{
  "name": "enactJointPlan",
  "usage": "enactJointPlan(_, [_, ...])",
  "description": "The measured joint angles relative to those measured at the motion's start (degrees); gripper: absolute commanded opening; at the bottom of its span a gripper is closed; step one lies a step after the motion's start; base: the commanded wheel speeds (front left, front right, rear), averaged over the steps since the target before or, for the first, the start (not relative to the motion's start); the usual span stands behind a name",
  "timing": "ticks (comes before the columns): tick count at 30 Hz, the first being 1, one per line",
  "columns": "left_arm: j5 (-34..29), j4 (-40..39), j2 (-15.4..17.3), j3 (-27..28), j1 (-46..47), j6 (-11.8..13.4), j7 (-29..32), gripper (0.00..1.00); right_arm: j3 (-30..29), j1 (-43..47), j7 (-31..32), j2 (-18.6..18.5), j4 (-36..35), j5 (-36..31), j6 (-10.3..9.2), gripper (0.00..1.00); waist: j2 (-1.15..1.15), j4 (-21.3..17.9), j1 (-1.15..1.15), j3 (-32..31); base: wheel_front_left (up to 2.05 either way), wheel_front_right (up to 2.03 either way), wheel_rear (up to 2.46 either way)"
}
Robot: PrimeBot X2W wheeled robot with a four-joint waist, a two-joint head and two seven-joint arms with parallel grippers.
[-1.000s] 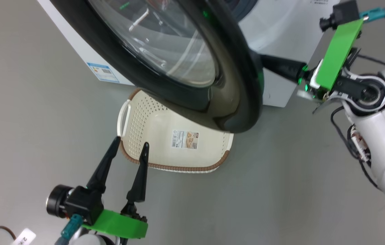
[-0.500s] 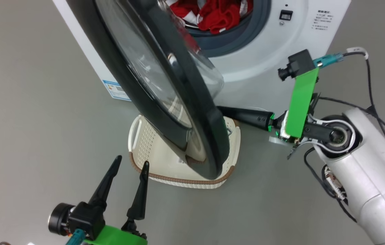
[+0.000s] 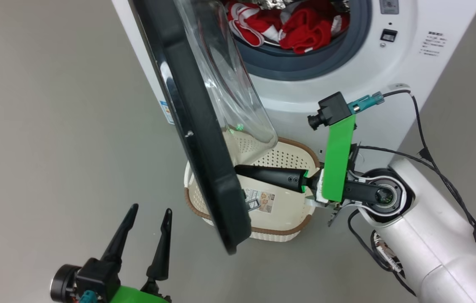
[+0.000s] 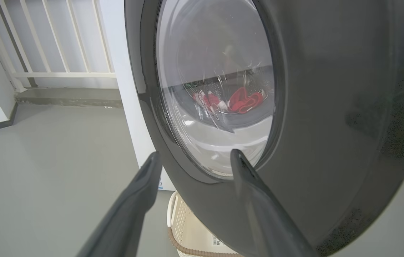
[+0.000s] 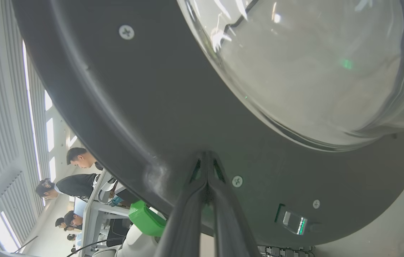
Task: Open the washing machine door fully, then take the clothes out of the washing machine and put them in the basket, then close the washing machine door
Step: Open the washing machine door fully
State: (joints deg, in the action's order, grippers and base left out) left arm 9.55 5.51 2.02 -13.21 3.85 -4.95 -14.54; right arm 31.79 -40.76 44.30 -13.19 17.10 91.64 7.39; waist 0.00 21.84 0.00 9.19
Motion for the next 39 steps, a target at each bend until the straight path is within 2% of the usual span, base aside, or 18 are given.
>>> enactJointPlan(19, [-0.4,0.9,0.0,2.3,-1.3,0.2,0.0,1.00,3.2,1.3,0.1,4.3,-0.9,-1.3,0.01,0.00,0.00,4.6,0.00,-1.2,0.00,0.00,0.00])
enactJointPlan(32, [-0.8,1.1,0.0,3.4,-1.3,0.4,0.0,1.00,3.4,1.3,-0.7,5.7,0.2,-1.5,0.01,0.00,0.00,5.2,0.00,-1.5,0.00,0.00,0.00])
enactJointPlan(34, [-0.7,1.2,0.0,3.6,-1.3,0.4,0.0,1.00,3.4,1.3,-1.4,5.5,0.5,-2.4,0.01,0.44,0.00,4.9,0.00,-1.6,0.00,0.00,0.00])
enactJointPlan(35, [-0.7,1.4,0.0,3.7,-1.3,0.4,0.0,1.00,3.5,1.3,-2.0,5.3,0.5,-3.0,0.01,1.00,0.00,4.7,0.00,-1.7,0.00,0.00,0.00])
enactJointPlan(39, [-0.7,1.8,0.0,4.2,-1.3,0.4,0.0,1.00,3.4,2.4,-4.9,3.8,1.0,-4.4,0.01,1.00,0.00,3.6,0.00,-2.0,0.00,0.00,0.00])
